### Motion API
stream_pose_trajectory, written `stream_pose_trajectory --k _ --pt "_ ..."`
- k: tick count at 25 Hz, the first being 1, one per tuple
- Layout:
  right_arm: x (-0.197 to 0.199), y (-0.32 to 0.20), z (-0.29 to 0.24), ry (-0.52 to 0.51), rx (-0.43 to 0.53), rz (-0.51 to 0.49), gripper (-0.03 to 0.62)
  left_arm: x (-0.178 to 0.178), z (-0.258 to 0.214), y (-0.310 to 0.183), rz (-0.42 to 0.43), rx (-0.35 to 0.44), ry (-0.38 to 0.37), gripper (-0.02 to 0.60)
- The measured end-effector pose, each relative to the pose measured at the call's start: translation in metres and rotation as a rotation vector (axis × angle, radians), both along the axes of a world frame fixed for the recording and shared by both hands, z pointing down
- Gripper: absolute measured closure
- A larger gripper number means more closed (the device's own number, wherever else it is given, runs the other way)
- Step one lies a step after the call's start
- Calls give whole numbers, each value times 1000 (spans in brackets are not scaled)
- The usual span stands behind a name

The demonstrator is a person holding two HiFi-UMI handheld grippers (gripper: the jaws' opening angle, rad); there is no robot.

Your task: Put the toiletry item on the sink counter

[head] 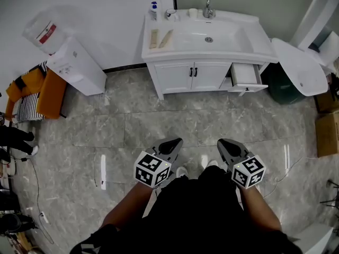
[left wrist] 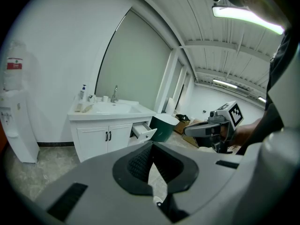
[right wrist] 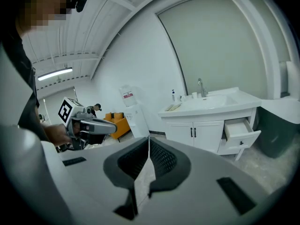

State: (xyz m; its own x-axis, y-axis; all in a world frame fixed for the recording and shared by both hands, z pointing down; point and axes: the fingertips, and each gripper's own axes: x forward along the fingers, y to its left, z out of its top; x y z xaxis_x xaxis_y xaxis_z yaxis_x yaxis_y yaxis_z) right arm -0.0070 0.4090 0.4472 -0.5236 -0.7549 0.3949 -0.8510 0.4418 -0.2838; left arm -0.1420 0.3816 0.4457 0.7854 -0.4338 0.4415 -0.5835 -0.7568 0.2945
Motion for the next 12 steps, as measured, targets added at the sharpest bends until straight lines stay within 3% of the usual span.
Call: stream_pose_trajectory --k 12 --pt "24 -49 10 -18 -13 12 589 20 7 -44 -15 -10 -6 581"
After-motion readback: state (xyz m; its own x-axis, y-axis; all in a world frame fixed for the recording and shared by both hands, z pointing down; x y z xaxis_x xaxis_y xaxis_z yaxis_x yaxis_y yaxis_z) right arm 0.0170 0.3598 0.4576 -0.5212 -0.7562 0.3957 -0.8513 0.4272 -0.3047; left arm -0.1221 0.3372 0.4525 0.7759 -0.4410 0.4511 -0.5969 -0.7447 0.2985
